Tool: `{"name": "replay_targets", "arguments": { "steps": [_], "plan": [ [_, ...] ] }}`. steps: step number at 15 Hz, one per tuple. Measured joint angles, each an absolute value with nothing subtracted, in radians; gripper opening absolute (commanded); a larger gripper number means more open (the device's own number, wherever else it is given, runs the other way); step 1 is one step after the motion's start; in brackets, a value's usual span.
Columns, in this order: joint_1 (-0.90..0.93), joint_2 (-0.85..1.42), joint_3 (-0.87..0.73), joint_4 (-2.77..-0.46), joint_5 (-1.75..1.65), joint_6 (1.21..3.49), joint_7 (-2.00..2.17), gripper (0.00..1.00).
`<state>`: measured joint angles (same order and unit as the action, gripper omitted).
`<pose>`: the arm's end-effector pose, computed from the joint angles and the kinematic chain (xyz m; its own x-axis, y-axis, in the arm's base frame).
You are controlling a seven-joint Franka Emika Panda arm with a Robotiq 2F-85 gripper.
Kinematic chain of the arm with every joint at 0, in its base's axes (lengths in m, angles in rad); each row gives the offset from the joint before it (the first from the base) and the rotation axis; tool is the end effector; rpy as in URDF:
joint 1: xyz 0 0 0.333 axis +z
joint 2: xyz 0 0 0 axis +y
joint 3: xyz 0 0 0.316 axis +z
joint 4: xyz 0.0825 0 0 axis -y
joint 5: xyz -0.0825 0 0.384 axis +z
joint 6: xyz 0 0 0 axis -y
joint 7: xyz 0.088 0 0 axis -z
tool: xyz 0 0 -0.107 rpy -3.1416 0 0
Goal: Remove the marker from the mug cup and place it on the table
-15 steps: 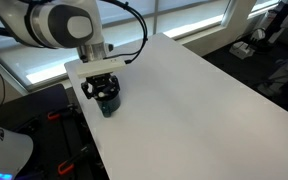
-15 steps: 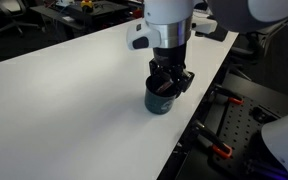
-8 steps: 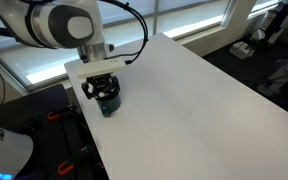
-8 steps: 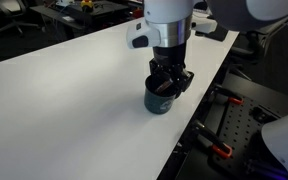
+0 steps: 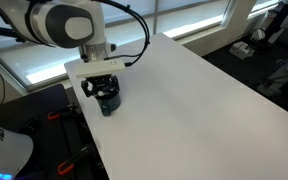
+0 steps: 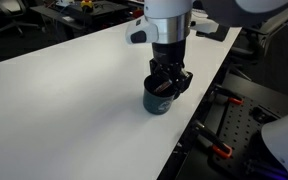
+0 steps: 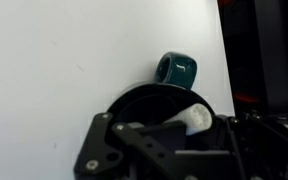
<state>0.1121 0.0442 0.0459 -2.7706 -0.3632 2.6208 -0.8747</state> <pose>0.3562 0.0654 0.1854 0.1885 0.9569 -0.2209 0.9731 -0.2123 -0.0894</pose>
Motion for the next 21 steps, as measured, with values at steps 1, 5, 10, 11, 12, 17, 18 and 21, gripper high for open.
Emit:
{"name": "replay_targets", "arguments": {
  "steps": [1,5,10,11,12,17,18,21],
  "plan": [
    [0.112,0.037,0.048,-2.770,-0.324,2.621,-0.893,0.01],
    [0.112,-0.009,0.062,-2.771,-0.233,2.621,-0.922,0.01],
    [0.114,-0.064,0.069,-2.771,-0.214,2.616,-0.922,0.01],
    [0.114,-0.072,0.069,-2.771,-0.214,2.613,-0.921,0.01],
    [0.114,-0.081,0.069,-2.771,-0.214,2.606,-0.921,0.01],
    [0.116,-0.155,0.069,-2.771,-0.167,2.502,-0.921,0.01],
    [0.116,-0.178,0.068,-2.771,-0.155,2.477,-0.921,0.01],
    [0.117,-0.253,0.064,-2.769,-0.129,2.412,-0.917,0.01]
  ]
}}
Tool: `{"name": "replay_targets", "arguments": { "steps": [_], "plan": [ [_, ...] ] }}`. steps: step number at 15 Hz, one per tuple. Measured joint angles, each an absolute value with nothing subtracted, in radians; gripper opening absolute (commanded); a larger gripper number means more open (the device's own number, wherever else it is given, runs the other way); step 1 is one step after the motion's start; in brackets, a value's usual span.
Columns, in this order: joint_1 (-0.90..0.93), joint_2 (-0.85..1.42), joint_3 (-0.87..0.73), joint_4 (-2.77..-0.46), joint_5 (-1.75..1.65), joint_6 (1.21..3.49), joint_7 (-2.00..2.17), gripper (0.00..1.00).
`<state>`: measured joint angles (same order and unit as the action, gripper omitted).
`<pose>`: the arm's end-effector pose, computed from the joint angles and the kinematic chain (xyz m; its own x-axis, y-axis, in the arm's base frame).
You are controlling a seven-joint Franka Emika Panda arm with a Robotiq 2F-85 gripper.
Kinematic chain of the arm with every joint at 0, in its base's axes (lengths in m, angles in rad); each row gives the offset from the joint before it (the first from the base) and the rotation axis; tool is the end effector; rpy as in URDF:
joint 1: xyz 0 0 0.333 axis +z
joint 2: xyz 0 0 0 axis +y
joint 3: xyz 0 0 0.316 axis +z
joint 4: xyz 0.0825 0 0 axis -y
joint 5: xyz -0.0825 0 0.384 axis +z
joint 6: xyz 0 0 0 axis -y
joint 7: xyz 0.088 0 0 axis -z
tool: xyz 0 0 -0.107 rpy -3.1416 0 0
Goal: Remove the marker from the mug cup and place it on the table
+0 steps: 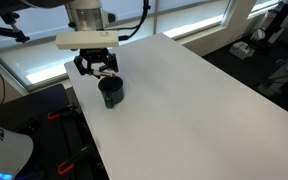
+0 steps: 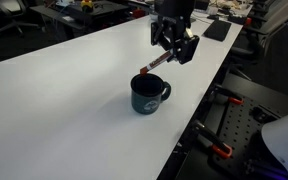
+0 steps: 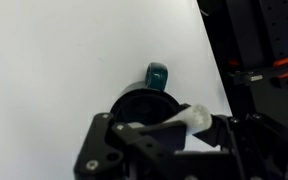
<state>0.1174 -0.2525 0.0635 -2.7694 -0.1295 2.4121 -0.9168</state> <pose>0.3632 0.0641 0.2806 0.3604 0.9223 -0.1394 0.9293 -0.3679 -0.0320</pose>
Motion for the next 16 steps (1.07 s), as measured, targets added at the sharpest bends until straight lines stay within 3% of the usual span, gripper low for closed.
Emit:
{"name": "replay_targets", "arguments": {
  "steps": [8,16],
  "plan": [
    [0.117,-0.349,0.005,-2.708,-0.086,2.387,-0.847,0.01],
    [0.071,-0.276,-0.054,-2.710,-0.108,2.730,-0.738,0.01]
  ]
}}
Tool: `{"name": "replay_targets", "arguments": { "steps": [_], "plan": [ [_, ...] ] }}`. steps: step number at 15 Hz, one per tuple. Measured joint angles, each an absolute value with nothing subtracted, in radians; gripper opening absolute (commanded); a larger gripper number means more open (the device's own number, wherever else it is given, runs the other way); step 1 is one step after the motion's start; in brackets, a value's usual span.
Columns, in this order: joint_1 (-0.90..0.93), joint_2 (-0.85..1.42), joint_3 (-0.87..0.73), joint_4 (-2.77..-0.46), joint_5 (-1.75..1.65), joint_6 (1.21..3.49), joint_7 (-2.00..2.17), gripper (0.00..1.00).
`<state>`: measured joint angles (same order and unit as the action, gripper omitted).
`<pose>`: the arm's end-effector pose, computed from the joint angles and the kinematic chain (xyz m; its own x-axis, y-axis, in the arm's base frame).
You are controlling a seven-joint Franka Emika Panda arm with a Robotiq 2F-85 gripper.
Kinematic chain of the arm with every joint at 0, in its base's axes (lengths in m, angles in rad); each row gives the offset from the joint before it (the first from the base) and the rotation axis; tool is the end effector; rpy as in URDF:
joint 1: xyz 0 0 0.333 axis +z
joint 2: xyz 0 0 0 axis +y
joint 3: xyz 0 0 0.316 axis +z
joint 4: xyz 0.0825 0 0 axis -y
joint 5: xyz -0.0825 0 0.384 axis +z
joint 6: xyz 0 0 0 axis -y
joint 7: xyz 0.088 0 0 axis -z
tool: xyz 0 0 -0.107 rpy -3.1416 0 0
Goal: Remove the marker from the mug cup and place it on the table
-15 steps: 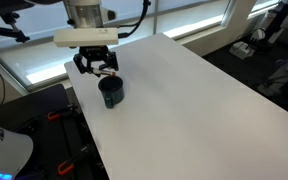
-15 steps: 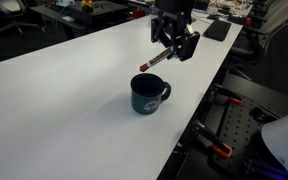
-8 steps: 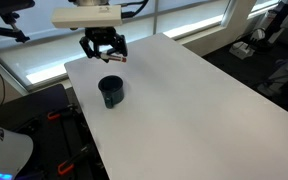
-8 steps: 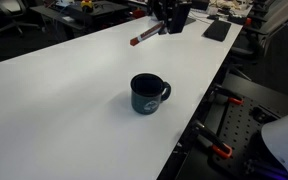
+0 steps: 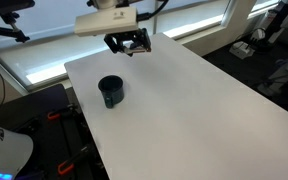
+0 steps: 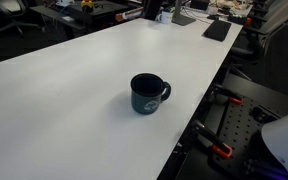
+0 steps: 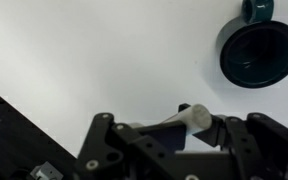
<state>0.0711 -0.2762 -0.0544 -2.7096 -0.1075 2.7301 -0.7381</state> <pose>0.4208 0.0118 0.3447 0.6357 0.7512 0.1775 0.7137 -0.6596 0.2358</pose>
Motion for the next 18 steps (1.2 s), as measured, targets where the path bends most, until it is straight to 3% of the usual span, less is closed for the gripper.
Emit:
{"name": "replay_targets", "arguments": {
  "steps": [5,18],
  "plan": [
    [-0.006,-0.141,-0.056,-2.709,-0.217,2.874,-0.636,0.01],
    [-0.078,0.114,-0.093,-2.708,-0.433,2.983,-0.513,0.01]
  ]
}}
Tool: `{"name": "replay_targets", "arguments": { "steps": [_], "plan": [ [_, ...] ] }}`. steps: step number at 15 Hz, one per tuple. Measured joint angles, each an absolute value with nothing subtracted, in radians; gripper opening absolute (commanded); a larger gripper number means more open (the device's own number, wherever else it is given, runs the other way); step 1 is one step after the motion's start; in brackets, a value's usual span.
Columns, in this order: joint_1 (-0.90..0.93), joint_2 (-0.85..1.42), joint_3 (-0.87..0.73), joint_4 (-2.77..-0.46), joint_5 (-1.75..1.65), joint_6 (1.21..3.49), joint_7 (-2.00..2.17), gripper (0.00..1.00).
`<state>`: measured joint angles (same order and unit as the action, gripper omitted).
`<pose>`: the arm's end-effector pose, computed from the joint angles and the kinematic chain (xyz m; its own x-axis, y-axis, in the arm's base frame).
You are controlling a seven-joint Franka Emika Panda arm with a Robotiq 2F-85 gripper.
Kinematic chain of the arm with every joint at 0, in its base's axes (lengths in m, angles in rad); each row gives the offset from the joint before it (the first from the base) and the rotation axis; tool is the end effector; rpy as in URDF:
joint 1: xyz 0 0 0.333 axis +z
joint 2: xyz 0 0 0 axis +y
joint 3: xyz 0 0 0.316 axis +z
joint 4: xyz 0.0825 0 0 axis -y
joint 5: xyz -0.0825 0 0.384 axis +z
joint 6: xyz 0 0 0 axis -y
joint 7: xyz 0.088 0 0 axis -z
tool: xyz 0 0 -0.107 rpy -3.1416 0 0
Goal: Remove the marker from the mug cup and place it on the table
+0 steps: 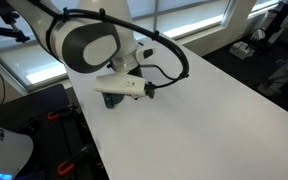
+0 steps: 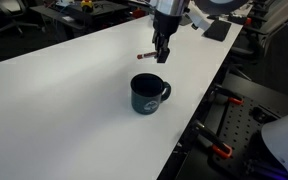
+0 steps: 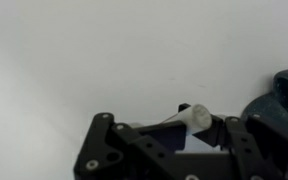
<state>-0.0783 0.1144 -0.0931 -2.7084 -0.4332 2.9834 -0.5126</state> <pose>0.4134 -0.0428 0.2050 0.7178 0.6950 0.0416 0.6779 -0.7113 0.1857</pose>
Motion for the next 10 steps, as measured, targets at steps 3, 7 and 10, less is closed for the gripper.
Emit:
{"name": "replay_targets", "arguments": {
  "steps": [3,7,10],
  "plan": [
    [-0.076,0.159,-0.128,-2.709,-0.491,3.002,-0.484,0.01],
    [-0.071,0.212,-0.187,-2.707,-0.546,3.025,-0.454,0.01],
    [-0.068,0.237,-0.206,-2.705,-0.549,3.034,-0.445,0.05]
  ]
}}
